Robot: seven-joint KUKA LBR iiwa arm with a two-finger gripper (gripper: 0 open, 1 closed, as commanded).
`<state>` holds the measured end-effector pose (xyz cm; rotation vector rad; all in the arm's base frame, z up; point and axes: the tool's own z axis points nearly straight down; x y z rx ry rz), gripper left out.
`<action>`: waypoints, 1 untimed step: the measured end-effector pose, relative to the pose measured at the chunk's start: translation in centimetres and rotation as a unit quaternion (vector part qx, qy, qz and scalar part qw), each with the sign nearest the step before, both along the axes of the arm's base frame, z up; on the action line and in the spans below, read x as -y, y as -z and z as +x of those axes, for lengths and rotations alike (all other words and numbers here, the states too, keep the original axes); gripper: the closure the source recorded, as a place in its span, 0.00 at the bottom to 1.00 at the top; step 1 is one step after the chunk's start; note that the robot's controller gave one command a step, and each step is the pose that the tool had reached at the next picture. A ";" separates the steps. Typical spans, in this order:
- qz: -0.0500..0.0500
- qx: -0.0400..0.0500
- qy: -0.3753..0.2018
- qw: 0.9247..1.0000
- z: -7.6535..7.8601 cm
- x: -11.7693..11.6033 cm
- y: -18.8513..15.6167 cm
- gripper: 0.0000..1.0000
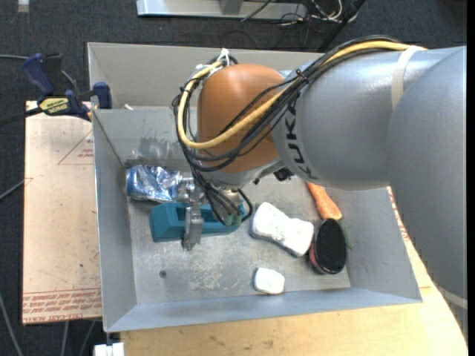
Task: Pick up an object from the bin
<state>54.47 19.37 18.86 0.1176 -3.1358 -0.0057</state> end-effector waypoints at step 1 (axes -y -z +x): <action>0.000 -0.002 -0.109 0.994 0.3 0.5 -18.0 1.00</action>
Offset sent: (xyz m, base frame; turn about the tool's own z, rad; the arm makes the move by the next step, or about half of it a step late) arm 0.0000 0.0000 0.0000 0.0000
